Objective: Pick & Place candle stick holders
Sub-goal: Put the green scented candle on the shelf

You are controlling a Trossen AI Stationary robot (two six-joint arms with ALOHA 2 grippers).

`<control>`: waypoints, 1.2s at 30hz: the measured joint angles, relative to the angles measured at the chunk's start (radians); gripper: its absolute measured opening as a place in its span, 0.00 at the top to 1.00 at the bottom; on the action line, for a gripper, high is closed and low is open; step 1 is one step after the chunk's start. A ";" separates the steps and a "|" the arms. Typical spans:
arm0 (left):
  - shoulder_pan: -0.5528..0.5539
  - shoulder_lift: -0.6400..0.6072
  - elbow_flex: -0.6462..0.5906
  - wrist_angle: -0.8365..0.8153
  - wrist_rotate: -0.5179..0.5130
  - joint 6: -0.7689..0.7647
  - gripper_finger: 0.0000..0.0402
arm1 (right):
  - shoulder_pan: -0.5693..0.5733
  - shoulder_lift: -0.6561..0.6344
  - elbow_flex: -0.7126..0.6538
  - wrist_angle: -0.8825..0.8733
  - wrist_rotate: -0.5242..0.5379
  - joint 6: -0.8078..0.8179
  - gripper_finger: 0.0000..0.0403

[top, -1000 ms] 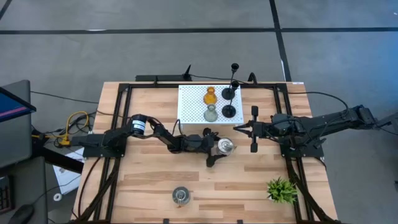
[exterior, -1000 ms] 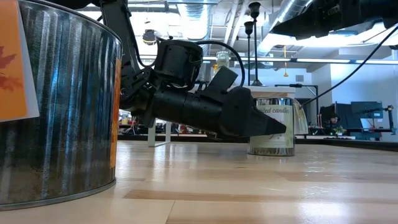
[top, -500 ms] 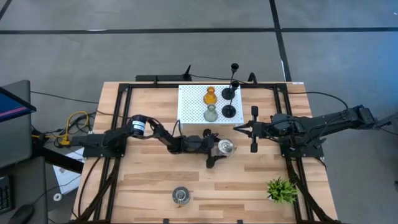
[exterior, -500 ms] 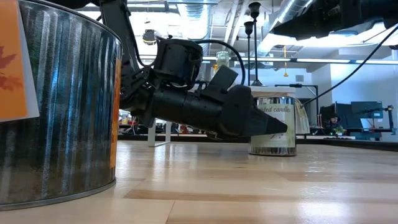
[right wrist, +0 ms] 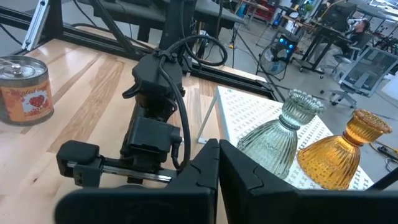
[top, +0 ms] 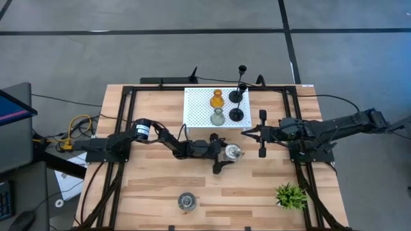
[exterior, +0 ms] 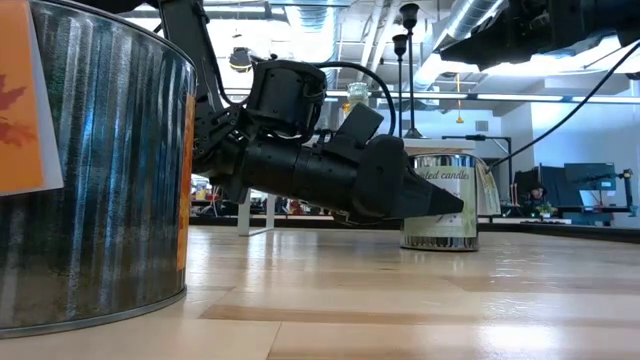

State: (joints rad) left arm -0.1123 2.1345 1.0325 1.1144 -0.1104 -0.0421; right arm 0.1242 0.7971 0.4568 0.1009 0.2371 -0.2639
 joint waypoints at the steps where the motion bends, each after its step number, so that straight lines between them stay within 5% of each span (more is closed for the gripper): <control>1: 0.000 0.000 0.000 -0.001 0.000 0.000 0.10 | 0.000 0.000 0.000 -0.001 0.000 0.001 1.00; 7: -0.006 -0.071 -0.042 -0.072 -0.001 0.000 0.09 | 0.000 0.000 0.000 -0.010 0.000 0.003 1.00; 17: -0.080 -0.390 -0.180 -0.290 -0.140 0.003 0.09 | 0.000 0.000 0.000 -0.012 0.000 0.004 1.00; 29: -0.268 -0.764 -0.301 -0.541 -0.520 0.028 0.09 | 0.000 0.000 0.000 -0.011 0.000 0.012 1.00; 36: -0.265 -0.911 -0.355 -0.553 -0.726 0.072 0.09 | 0.000 0.000 0.000 0.001 0.000 0.014 1.00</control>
State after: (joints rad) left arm -0.3769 1.2231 0.6770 0.5615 -0.8364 0.0296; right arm 0.1240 0.7972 0.4564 0.1016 0.2367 -0.2501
